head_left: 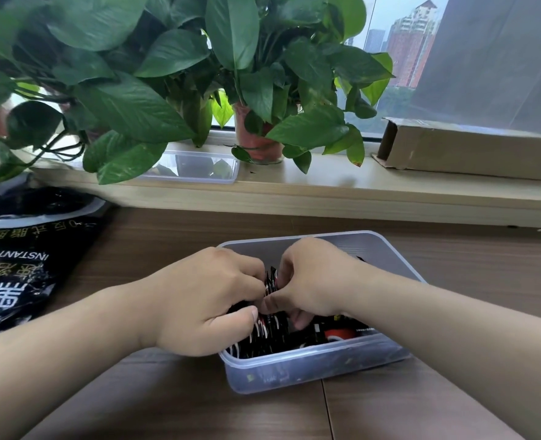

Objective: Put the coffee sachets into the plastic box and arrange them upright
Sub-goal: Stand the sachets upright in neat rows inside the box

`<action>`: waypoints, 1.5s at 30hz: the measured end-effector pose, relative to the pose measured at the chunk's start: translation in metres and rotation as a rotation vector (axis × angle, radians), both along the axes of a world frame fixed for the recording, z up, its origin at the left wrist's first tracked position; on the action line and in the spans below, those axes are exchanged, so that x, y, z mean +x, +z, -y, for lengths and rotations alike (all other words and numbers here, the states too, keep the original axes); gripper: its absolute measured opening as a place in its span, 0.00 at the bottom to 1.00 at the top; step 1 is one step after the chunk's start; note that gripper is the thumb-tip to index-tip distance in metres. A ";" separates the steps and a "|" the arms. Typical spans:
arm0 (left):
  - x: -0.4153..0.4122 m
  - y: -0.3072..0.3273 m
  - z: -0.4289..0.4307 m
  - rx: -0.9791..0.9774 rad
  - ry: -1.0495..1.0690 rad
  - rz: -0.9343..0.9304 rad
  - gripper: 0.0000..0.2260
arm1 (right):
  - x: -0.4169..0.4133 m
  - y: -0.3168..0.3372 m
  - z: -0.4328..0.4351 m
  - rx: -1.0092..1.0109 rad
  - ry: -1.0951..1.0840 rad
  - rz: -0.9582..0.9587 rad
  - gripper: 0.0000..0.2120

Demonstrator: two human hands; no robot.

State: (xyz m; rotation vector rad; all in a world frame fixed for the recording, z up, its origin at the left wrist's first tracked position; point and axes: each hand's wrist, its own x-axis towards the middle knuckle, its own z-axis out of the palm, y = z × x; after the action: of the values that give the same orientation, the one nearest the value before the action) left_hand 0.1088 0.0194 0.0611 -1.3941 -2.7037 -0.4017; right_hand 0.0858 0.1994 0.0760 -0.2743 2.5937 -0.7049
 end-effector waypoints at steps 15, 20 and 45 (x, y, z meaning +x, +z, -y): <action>-0.008 0.007 -0.004 -0.337 0.002 -0.028 0.31 | -0.020 0.019 -0.039 0.170 0.455 -0.253 0.10; -0.011 0.010 -0.009 -0.430 0.001 -0.036 0.32 | -0.031 0.021 -0.051 0.292 0.536 -0.474 0.14; -0.010 0.015 -0.025 -0.561 0.016 0.163 0.39 | -0.031 0.040 -0.050 0.808 0.742 -0.234 0.23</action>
State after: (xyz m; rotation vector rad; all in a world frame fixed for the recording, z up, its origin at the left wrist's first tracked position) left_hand 0.0987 0.0441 0.0758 -1.4995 -3.1083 0.2878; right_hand 0.0545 0.2499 0.1164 -0.9965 2.4499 0.6425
